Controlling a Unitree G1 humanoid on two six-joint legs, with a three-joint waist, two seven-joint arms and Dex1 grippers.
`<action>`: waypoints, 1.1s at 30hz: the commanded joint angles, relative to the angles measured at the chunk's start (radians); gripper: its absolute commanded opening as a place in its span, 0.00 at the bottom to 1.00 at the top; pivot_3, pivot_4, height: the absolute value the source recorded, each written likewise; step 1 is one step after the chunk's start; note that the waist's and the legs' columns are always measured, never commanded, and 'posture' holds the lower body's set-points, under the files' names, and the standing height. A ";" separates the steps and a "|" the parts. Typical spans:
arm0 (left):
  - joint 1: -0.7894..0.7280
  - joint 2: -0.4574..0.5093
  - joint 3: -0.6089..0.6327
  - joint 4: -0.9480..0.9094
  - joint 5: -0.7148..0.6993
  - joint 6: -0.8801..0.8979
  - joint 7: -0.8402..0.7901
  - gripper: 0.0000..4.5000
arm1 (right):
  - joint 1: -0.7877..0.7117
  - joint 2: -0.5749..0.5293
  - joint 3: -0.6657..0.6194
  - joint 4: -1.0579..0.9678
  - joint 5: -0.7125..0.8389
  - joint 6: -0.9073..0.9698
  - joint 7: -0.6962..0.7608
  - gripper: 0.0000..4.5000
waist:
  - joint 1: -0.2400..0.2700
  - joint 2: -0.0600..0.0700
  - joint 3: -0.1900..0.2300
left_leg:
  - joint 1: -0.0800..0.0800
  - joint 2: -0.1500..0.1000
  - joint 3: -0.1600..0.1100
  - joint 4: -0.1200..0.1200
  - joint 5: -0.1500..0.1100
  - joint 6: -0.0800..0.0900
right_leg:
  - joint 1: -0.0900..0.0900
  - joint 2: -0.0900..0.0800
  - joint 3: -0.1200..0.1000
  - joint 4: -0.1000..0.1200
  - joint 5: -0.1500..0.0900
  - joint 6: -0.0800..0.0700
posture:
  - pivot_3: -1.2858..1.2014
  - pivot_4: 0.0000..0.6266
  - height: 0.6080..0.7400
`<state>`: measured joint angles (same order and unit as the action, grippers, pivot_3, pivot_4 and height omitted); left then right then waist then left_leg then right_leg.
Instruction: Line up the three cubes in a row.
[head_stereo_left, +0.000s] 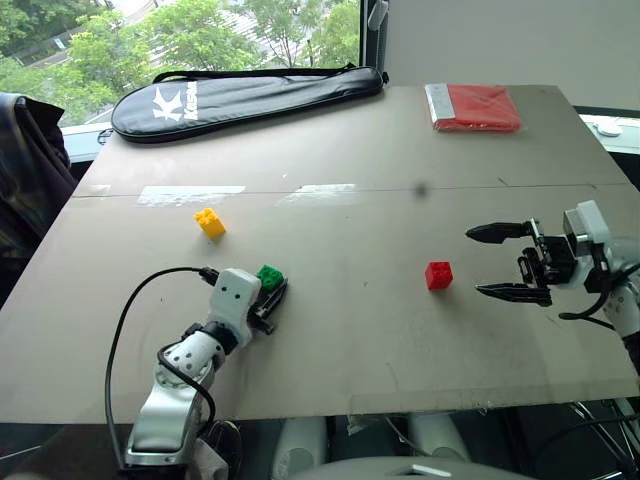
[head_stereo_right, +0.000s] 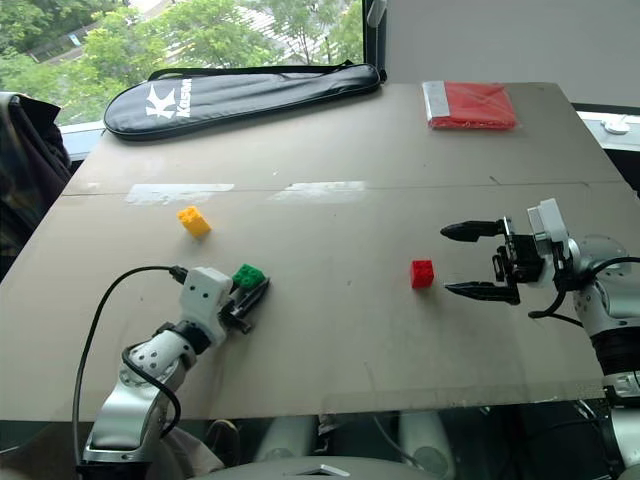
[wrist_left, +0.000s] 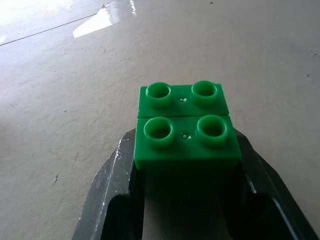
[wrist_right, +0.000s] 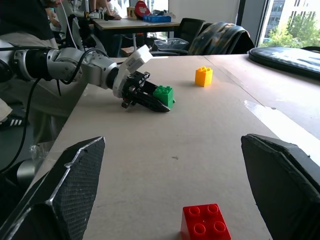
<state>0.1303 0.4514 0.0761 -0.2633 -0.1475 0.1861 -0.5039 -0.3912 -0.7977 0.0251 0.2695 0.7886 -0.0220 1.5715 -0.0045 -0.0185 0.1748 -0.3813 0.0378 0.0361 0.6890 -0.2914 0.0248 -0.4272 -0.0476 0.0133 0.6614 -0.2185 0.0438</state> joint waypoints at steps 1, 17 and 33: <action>-0.070 0.059 -0.021 0.053 -0.036 -0.040 -0.129 0.30 | 0.033 0.001 -0.067 -0.063 0.002 0.024 0.033 1.00 | 0.003 0.000 0.000 | 0.000 0.000 0.000 0.000 0.000 0.000 | 0.000 0.000 0.000 0.000 0.000 0.000 | 0.52 0.24 0.76; -0.798 -0.036 -0.408 0.740 0.017 -0.294 -0.836 0.30 | 0.288 0.038 -0.226 -0.182 -0.060 0.025 -0.052 1.00 | 0.004 -0.001 0.000 | -0.004 -0.001 0.002 0.001 0.000 0.000 | -0.001 0.002 0.002 -0.004 0.001 0.002 | 0.52 0.24 0.76; -0.825 -0.210 -0.454 0.849 0.119 -0.318 -0.740 0.30 | 0.379 0.059 -0.305 -0.278 -0.066 0.050 -0.122 1.00 | 0.002 -0.001 0.000 | -0.004 -0.001 -0.002 0.001 0.000 0.000 | -0.001 0.003 0.001 -0.002 0.001 0.002 | 0.52 0.24 0.76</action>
<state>-0.7086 0.2456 -0.3711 0.6008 -0.0410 -0.1372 -1.2554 -0.0147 -0.7320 -0.2484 0.0175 0.7138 0.0233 1.4480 -0.0026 -0.0193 0.1752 -0.3849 0.0370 0.0342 0.6904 -0.2914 0.0247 -0.4280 -0.0450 0.0138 0.6599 -0.2179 0.0462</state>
